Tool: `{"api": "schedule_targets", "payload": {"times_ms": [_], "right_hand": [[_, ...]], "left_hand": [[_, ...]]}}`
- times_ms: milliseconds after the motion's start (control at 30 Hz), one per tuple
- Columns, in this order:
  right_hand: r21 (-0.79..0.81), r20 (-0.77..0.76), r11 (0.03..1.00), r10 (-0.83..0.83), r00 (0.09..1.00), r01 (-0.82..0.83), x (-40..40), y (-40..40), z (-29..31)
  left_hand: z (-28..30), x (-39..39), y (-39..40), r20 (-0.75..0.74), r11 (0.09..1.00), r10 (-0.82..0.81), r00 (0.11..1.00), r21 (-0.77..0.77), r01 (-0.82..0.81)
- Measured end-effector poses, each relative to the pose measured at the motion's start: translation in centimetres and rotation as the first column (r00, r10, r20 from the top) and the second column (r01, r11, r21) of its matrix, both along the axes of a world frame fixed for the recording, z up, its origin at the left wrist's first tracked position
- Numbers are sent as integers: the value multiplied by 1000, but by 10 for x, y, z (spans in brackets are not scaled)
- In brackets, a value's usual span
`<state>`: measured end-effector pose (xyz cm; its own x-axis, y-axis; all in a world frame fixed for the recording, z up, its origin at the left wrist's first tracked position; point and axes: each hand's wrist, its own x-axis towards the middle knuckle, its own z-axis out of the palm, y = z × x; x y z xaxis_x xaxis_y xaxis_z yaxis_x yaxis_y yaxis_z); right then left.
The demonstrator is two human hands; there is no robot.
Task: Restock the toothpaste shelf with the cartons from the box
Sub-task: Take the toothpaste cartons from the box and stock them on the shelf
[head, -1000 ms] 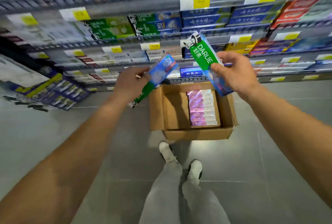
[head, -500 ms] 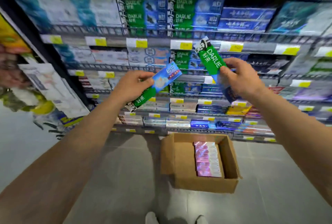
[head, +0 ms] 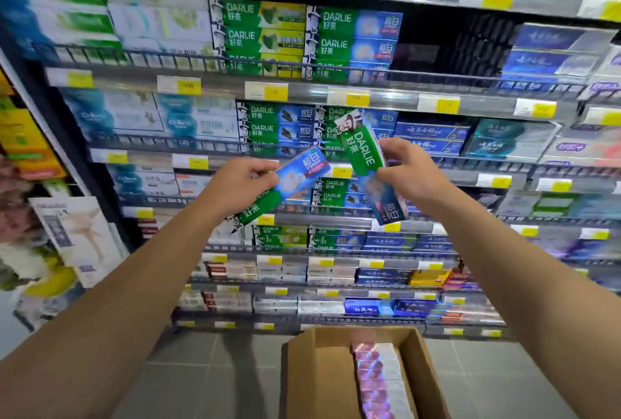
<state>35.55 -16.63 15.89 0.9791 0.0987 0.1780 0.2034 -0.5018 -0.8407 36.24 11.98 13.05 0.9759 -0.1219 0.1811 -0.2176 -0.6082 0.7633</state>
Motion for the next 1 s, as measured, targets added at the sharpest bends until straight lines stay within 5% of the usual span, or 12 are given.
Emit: {"api": "schedule_targets", "payload": {"times_ms": [267, 500, 867, 1000], "right_hand": [[-320, 345, 947, 102, 933, 14, 41, -22, 54], [-330, 518, 913, -39, 854, 242, 97, -55, 93], [-501, 577, 849, 183, 796, 168, 141, -63, 109], [-515, 551, 850, 230, 802, 111, 149, -54, 106]], "left_hand": [[35, 49, -19, 91, 989, -56, 994, 139, 43], [64, 87, -48, 159, 977, -85, 984, 209, 50], [91, 122, -85, 390, 927, 6, 921, 343, -151], [102, 140, -92, 330, 918, -16, 944, 380, -118]]}}
